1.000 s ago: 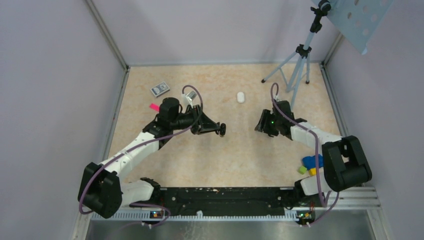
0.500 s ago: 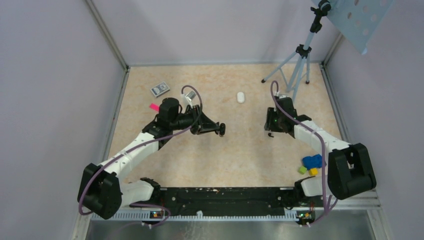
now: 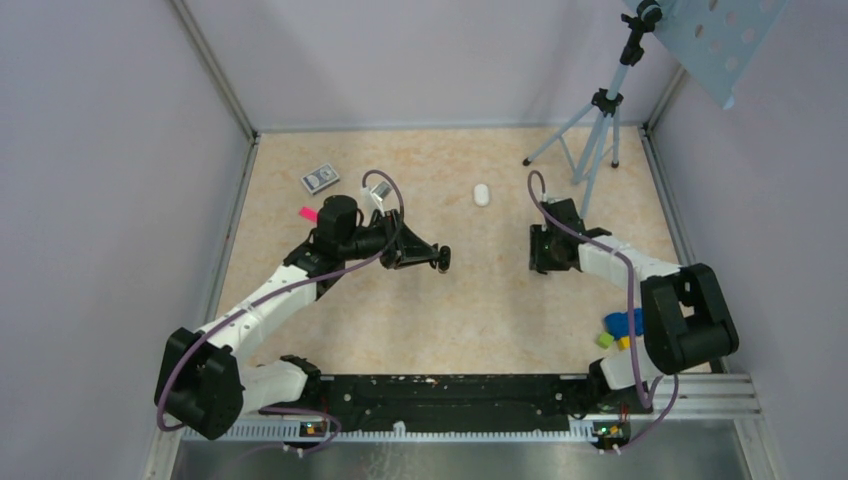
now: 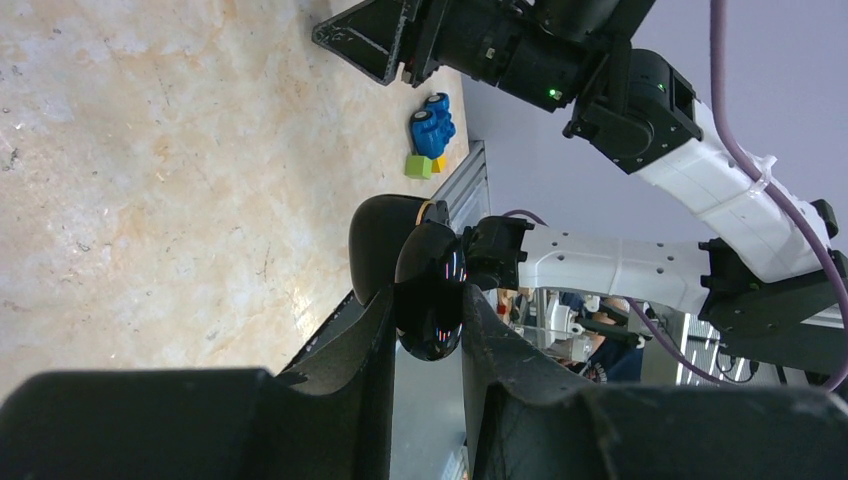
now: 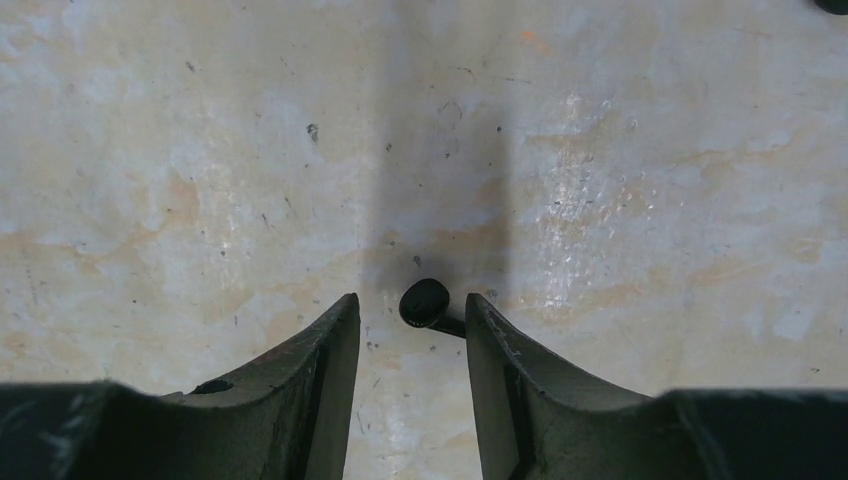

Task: Insert the wireless bluetooth earbuds into the charging case
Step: Pick up the left earbud from the center of the board.

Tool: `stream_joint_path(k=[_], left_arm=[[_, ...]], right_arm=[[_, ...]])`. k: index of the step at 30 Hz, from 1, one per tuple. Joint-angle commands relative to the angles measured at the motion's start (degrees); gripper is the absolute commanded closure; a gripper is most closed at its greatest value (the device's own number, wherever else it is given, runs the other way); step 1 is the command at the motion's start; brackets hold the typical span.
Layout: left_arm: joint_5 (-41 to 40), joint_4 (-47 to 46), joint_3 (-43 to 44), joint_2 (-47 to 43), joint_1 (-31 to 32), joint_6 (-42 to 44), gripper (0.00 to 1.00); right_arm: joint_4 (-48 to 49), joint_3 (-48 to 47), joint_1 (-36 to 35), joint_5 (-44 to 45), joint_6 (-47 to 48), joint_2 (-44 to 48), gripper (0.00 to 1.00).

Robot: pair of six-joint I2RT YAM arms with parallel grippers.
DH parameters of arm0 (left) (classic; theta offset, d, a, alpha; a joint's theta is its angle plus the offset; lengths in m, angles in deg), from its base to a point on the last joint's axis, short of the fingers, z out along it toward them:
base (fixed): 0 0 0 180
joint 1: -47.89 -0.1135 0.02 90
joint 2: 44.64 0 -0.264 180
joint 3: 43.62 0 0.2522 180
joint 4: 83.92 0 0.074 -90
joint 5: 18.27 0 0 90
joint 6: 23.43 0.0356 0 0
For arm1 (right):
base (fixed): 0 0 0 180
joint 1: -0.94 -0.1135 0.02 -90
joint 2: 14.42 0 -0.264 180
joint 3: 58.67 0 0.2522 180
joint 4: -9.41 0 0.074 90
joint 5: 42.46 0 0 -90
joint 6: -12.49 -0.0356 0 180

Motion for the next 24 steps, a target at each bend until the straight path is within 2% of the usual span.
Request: stream_joint_path(k=[1, 12, 19, 24], left_arm=[[1.3, -2.4, 0.3, -1.0, -0.2, 0.4, 1.00], [1.1, -2.5, -0.6, -1.7, -0.2, -0.3, 1.00], [0.9, -3.1, -1.0, -2.5, -0.2, -0.7, 1.00], [1.0, -2.8, -1.4, -3.0, -0.1, -0.8, 1.00]], right_arm=[[2.0, -1.8, 0.1, -1.0, 2.1, -2.2, 0.57], [1.2, -0.9, -1.8, -3.7, 0.2, -2.2, 0.58], [-0.3, 0.6, -6.6, -0.9, -5.0, -1.5, 0.59], [-1.5, 0.8, -6.8, -0.3, -5.6, -0.2, 0.59]])
